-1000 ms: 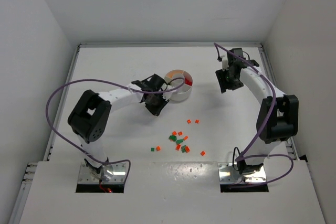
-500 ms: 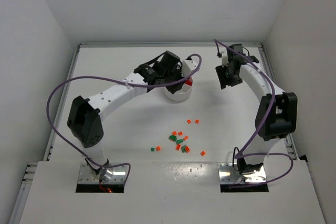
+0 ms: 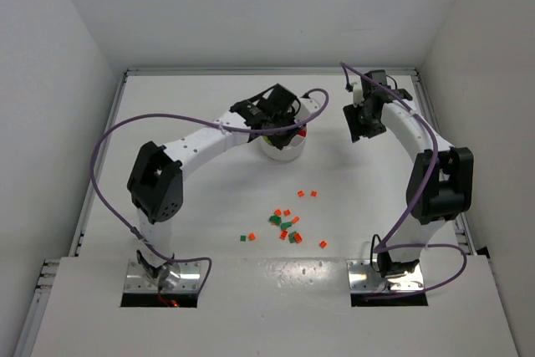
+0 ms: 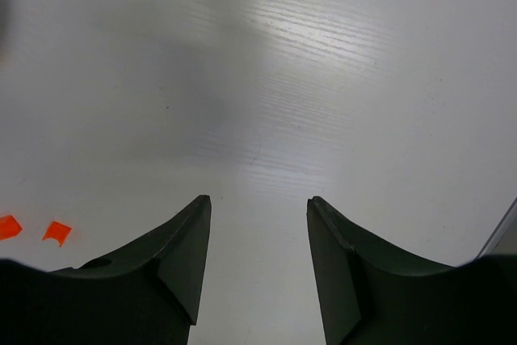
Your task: Sort the legos into containers by color
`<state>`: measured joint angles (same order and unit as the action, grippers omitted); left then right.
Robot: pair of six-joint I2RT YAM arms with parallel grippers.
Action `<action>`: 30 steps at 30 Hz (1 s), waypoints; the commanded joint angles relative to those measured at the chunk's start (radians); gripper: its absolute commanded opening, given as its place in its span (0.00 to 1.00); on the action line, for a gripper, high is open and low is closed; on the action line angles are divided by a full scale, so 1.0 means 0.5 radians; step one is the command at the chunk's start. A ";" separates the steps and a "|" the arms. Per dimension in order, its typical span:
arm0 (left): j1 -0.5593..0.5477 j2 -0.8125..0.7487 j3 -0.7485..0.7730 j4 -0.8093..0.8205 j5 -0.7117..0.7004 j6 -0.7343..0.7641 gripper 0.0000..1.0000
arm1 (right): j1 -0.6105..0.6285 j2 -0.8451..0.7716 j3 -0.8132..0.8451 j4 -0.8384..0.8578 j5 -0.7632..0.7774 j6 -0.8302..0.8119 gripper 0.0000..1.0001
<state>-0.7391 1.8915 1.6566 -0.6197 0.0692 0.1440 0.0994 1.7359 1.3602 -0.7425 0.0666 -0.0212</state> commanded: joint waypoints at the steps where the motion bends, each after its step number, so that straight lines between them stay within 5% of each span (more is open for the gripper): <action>1: 0.018 0.036 0.120 0.031 -0.043 -0.040 0.24 | -0.012 -0.051 0.010 0.019 -0.013 0.027 0.51; 16: 0.098 0.144 0.218 0.031 -0.028 -0.122 0.52 | -0.012 -0.014 0.029 0.019 -0.050 0.027 0.51; 22: 0.098 0.006 0.111 0.031 0.223 -0.015 0.44 | -0.012 -0.014 0.029 0.019 -0.050 0.027 0.51; 30: -0.236 -0.108 -0.104 -0.101 0.518 0.261 0.41 | -0.012 0.004 0.065 0.019 -0.013 0.045 0.51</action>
<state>-0.7845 1.8874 1.6466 -0.6456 0.2337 0.2123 0.0994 1.7363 1.3602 -0.7429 0.0525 -0.0174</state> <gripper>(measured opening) 0.407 0.514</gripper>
